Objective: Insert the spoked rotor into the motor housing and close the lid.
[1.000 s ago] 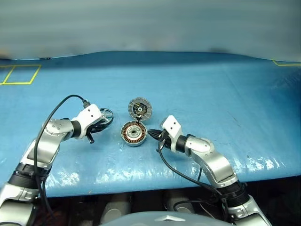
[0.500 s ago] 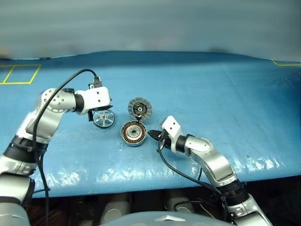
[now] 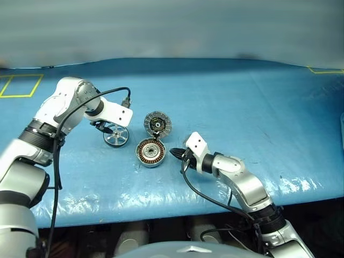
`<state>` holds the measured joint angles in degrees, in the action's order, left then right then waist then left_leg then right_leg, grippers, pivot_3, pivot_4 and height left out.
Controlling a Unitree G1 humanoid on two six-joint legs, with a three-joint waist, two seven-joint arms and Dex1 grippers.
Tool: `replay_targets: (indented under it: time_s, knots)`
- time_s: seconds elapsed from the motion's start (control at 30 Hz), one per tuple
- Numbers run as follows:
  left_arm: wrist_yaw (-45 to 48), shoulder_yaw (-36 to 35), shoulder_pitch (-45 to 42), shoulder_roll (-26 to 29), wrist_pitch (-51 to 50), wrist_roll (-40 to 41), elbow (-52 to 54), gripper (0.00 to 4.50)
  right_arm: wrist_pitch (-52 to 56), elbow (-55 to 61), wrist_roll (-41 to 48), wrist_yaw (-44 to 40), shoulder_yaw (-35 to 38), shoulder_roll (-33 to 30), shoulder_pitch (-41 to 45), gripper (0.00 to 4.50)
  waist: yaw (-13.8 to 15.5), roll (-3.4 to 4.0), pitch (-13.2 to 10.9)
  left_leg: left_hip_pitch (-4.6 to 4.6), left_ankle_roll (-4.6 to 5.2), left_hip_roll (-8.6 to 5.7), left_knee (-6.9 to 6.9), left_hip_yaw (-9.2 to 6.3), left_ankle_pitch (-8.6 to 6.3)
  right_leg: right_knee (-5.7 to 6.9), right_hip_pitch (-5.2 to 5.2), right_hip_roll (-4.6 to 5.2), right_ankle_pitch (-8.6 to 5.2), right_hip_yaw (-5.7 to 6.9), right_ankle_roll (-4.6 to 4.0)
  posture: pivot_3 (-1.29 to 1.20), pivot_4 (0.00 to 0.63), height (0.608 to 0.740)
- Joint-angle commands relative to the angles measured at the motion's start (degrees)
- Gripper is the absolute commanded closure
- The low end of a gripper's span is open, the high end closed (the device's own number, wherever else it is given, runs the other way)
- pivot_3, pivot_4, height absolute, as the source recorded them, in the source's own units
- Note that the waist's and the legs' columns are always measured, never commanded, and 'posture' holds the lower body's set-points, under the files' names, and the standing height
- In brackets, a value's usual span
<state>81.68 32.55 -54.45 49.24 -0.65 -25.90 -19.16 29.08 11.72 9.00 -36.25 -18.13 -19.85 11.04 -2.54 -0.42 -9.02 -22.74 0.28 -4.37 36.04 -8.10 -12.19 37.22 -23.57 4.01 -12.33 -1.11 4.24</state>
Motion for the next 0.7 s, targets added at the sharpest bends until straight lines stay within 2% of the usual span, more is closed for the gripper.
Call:
replay_targets:
  time_s: [0.03, 0.7]
  knots:
    - [0.2, -0.5, -0.5, -0.3, 0.7, -1.4, 0.0, 1.58, -0.9, 1.8, -0.1, 0.1, 0.5, 0.0, 0.3, 4.50, 0.1, 0.00, 0.0, 0.00, 0.00, 0.00, 0.01, -0.01, 0.00, 0.00, 0.00, 0.00, 0.00, 0.00, 0.00, 0.00, 0.150, 0.740]
    - [-2.6, -1.2, 4.3, -1.9, 1.9, -4.9, -6.3, 1.58, -0.8, 2.1, -0.6, 0.2, 0.4, 0.3, -0.1, 4.50, 0.1, -0.01, 0.0, 0.01, -0.03, 0.01, 0.10, -0.05, 0.02, 0.15, 0.00, -0.01, 0.00, -0.01, 0.00, 0.00, 0.150, 0.740]
